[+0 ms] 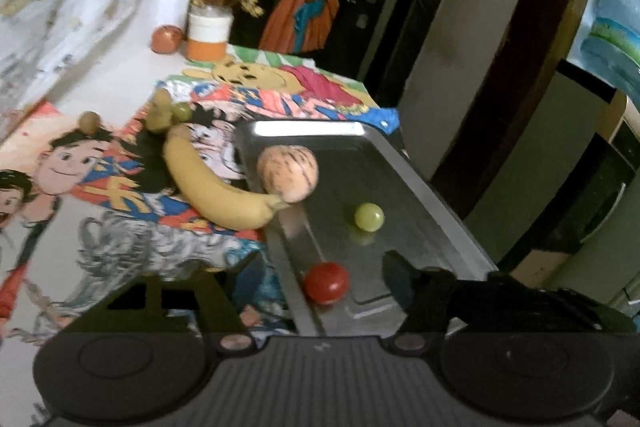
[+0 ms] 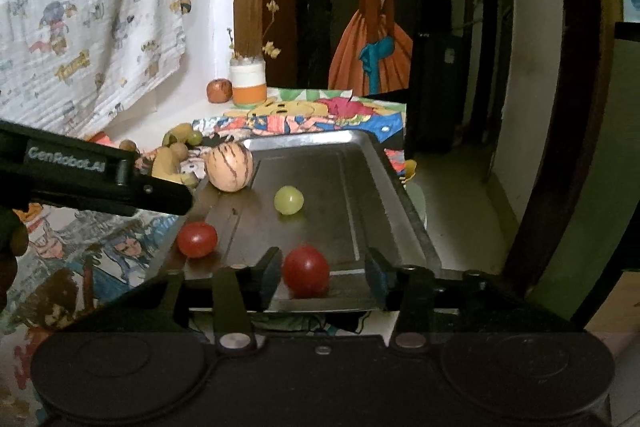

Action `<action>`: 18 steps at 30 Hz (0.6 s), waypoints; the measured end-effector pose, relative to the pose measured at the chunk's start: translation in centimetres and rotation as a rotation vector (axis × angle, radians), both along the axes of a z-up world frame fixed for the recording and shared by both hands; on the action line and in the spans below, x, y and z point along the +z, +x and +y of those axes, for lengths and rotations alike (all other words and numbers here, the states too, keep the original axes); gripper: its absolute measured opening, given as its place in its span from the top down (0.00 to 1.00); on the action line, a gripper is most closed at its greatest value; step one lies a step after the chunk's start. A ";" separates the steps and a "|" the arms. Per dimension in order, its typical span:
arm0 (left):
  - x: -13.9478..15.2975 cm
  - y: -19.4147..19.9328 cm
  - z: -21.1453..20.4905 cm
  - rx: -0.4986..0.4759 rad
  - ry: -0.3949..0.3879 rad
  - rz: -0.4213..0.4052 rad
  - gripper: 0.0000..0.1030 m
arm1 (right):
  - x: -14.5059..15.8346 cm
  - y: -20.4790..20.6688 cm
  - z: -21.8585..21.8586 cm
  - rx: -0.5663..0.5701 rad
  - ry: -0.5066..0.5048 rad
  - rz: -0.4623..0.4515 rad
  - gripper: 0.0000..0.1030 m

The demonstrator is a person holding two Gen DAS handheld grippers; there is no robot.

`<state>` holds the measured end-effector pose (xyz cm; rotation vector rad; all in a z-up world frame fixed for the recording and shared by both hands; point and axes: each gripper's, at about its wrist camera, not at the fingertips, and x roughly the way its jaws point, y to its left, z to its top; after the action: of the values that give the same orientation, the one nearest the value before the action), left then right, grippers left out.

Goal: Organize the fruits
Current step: 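Lower both red tomatoes onto the metal tray and open both tools, then withdraw both tools from the tray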

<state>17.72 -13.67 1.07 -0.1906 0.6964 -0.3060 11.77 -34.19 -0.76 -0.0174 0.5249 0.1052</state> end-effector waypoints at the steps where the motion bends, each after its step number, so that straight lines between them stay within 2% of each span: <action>1: 0.2 -0.4 0.4 0.015 0.004 -0.009 0.22 | 0.3 -0.3 0.0 -0.001 0.002 -0.007 0.45; 2: 0.4 -0.7 0.7 0.025 0.007 -0.017 0.20 | 0.5 -0.6 0.1 -0.001 0.003 -0.012 0.41; 5: 0.8 -1.9 1.9 0.050 0.011 -0.033 0.02 | 1.3 -1.7 0.3 0.000 0.008 -0.029 0.26; 6: 0.9 -2.4 2.3 0.056 0.013 -0.040 0.00 | 1.5 -2.0 0.5 0.003 0.009 -0.032 0.23; 11: 1.2 -4.6 4.3 0.082 0.053 -0.048 0.00 | 2.6 -3.9 1.4 0.025 0.025 -0.031 0.04; 18: 1.3 -7.9 7.6 0.131 0.070 -0.054 0.00 | 3.6 -6.0 3.7 0.071 0.019 0.008 0.01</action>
<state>9.86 -6.05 2.40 -0.1605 0.6370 -0.1606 5.75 -30.46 2.85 -0.0176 0.5314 0.1798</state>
